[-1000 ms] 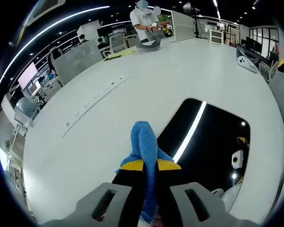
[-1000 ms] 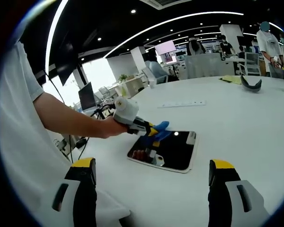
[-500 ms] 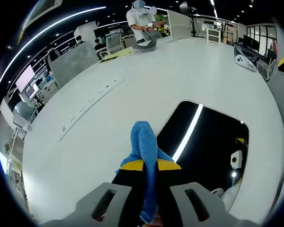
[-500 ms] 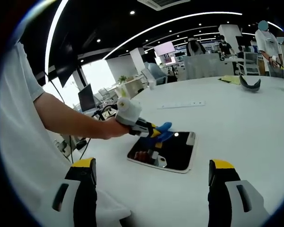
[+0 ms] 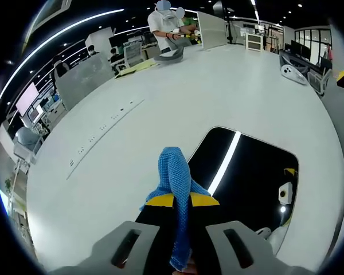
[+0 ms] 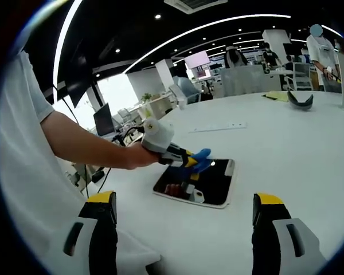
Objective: Wipe the mirror surface with the cleaning cloth until all visible marks leave the cleaned area.
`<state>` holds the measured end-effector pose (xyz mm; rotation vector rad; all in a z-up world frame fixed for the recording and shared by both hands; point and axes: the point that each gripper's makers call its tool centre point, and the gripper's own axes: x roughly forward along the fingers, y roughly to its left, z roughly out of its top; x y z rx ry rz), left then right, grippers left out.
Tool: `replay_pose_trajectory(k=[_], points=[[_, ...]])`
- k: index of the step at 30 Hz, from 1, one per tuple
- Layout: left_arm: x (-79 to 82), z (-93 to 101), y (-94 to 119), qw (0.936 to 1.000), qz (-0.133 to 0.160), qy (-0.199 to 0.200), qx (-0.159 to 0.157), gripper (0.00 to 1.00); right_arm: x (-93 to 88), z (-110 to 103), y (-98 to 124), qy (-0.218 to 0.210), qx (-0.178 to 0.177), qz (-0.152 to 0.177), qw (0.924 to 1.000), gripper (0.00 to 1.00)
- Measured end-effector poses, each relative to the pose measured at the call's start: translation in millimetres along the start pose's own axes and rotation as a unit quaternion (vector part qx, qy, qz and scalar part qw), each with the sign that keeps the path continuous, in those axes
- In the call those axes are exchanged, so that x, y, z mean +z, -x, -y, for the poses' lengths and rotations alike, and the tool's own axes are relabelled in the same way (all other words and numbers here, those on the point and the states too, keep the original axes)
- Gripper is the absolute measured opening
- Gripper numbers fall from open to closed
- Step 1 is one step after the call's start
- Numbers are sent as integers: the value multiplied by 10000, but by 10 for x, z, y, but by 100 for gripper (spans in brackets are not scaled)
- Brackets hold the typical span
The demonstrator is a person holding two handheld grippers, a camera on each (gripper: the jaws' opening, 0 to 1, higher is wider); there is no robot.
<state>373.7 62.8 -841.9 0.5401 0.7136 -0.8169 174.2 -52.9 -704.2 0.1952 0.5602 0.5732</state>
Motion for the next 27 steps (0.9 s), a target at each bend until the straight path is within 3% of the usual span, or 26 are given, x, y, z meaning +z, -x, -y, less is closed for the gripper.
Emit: replay_pose_trajectory(k=[27], points=[[198,257,-122,9995,20,-243,-206,5,-76,88,78,-103,-105,7,9999,98]])
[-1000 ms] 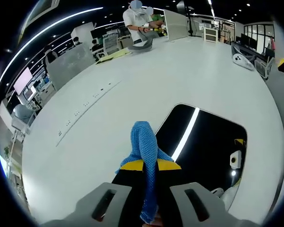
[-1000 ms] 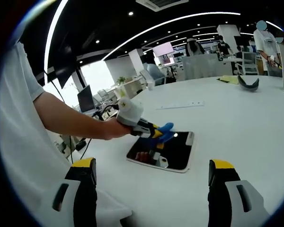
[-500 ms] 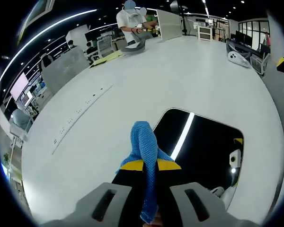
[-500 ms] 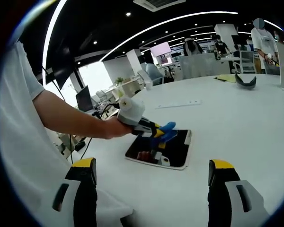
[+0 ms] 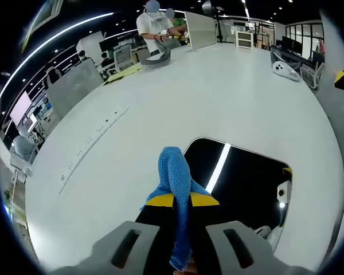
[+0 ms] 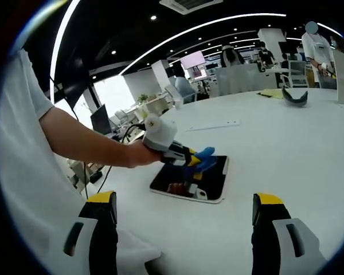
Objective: Wipe the mirror surface with the cleaning cloth until all visible marks leave the cleaned area.
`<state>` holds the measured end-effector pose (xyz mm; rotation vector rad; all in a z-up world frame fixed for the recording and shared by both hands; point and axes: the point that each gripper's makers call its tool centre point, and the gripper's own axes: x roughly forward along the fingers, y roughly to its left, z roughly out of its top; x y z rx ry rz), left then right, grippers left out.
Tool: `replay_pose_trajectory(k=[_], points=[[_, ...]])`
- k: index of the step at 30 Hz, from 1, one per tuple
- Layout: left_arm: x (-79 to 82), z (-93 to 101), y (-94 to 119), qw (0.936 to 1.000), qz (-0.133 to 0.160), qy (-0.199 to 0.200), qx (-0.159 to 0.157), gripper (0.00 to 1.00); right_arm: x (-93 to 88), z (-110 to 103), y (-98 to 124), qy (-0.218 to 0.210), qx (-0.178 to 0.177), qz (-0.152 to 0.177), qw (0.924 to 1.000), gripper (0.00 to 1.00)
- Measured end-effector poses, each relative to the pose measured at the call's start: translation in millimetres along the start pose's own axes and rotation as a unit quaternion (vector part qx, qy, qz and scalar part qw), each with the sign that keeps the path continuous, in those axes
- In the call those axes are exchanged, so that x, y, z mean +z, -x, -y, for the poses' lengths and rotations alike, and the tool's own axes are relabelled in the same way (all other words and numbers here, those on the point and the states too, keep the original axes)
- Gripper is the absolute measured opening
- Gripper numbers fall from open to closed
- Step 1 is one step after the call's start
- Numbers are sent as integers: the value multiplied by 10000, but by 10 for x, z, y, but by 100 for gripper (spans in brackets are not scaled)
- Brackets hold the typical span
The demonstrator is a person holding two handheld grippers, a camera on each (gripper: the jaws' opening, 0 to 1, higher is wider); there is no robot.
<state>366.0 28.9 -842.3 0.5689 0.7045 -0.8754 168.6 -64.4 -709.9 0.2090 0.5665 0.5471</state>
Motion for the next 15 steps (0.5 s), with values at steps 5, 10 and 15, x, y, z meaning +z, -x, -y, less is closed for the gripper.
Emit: replay_pose_trajectory(k=[5,10,15], points=[[43,47,-29,9999,3,-104,-53,5,12,5,7,-16,-1,32,10000,98],[83,93,-54,9998,-2,-172,-120,5,5,12,17,-17,-14,32,10000,98],[131,155,-84,9995,4,-252,-170,5,10,29,27,-48,-40,42,10000,98]])
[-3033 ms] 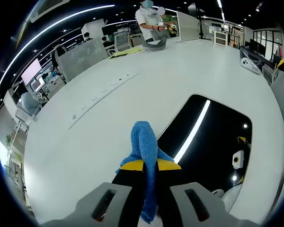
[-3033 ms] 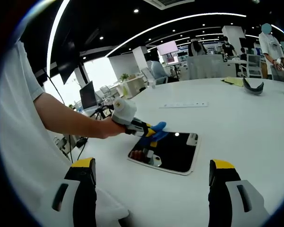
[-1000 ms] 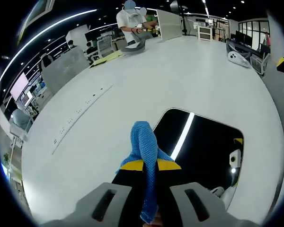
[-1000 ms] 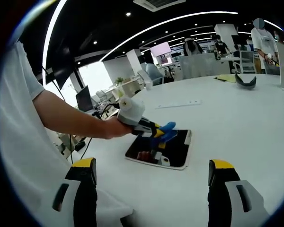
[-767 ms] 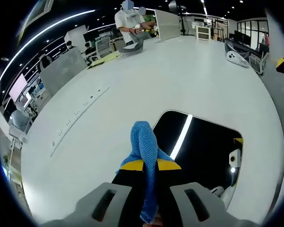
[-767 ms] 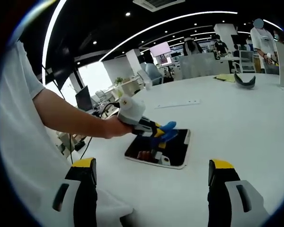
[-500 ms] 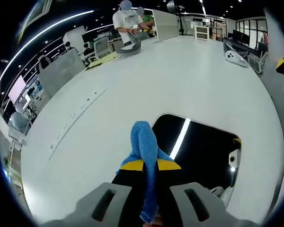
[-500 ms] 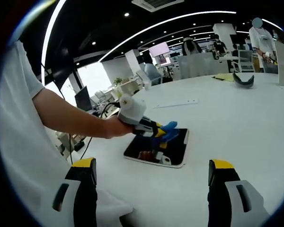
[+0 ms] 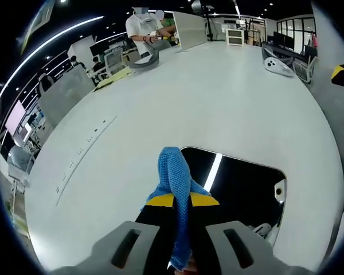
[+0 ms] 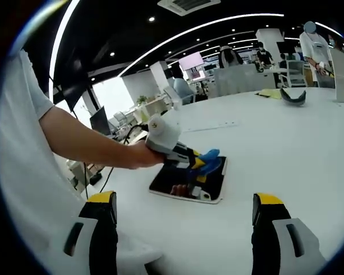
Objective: Wipe the mirror surface with the cleaning cloth until all visible marks leave the cleaned area.
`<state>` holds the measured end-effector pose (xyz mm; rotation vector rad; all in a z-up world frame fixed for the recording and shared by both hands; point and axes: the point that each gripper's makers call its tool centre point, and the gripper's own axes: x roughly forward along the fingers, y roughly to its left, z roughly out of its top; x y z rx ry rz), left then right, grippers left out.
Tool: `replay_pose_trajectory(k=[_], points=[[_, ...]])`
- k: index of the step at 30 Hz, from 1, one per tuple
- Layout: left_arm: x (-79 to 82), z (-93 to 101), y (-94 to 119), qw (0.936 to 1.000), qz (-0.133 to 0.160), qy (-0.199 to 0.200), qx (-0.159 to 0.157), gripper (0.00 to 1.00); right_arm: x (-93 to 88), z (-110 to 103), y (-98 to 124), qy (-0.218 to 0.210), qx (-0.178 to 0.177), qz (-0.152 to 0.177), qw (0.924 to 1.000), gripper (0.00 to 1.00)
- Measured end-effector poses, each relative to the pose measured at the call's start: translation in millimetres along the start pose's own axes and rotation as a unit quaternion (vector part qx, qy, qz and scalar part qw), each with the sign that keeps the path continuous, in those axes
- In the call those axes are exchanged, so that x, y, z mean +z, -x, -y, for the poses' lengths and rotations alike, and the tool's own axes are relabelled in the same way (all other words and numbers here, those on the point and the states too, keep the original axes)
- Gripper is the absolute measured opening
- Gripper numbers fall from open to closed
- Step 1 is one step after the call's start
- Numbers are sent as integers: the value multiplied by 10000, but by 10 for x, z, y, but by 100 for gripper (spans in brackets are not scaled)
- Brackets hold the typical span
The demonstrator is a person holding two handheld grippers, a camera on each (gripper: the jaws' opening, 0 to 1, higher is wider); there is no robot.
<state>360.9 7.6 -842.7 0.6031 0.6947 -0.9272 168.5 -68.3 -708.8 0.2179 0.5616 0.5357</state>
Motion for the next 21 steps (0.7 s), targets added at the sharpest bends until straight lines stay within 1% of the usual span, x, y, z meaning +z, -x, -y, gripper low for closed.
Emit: replay_pose_trajectory(k=[5,10,21], points=[[42,50,-24,10000,21,-54,-50,5,-6,0,-1,-6,4,-9,10000,98],[78,96,-41,9999,25,-118,-34,5,-14,12,0,-9,-10,-21,10000,98],[127,138,-73,9998,51,-191,-88,5,15,-4,-3,-7,-15,-5,10000,98]])
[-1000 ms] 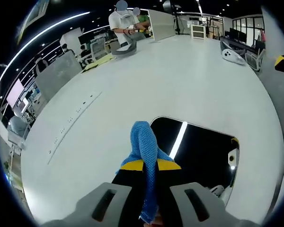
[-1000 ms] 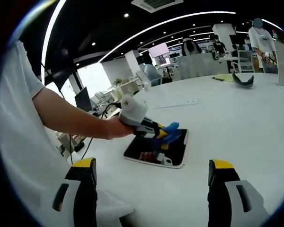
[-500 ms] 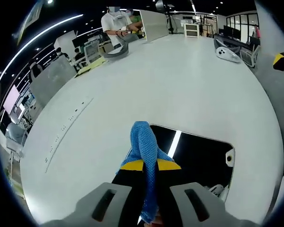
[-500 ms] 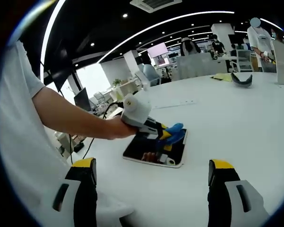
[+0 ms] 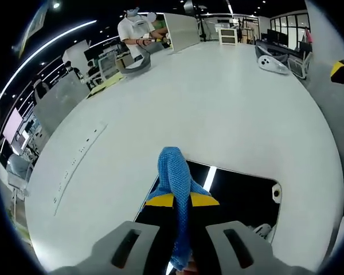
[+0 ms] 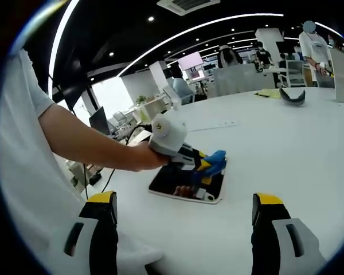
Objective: Wipe the mirror surface with the cleaning cloth until all visible marks leave the cleaned area.
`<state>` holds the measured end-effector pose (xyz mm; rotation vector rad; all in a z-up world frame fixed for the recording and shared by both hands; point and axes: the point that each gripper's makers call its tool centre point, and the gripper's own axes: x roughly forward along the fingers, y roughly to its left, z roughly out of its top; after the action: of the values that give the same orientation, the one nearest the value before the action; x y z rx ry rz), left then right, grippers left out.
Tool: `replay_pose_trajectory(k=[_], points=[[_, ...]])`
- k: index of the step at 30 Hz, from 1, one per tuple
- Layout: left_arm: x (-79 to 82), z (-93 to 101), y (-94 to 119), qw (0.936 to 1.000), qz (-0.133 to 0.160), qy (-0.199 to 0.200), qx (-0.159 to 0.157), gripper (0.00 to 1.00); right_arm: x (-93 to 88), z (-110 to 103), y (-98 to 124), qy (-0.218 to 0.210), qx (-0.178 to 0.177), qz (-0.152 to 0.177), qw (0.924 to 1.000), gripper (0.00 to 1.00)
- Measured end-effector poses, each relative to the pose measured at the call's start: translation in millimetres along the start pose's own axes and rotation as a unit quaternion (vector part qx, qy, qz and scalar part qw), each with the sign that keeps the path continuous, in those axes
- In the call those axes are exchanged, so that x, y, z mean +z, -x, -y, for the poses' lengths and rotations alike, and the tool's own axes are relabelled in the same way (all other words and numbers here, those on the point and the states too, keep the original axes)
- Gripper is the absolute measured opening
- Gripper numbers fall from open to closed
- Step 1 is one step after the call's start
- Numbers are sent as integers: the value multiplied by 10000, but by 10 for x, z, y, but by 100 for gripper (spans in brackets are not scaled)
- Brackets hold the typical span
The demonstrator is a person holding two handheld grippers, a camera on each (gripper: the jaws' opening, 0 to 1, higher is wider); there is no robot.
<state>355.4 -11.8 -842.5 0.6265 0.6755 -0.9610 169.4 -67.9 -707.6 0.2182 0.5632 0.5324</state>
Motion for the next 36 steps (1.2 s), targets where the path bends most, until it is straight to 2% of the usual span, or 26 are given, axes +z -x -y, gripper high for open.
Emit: replay_pose_trajectory(k=[36], points=[[216,215,-126,9995,115,-174,-244,5,-5,62,20,-140,-45,15,9999,98]])
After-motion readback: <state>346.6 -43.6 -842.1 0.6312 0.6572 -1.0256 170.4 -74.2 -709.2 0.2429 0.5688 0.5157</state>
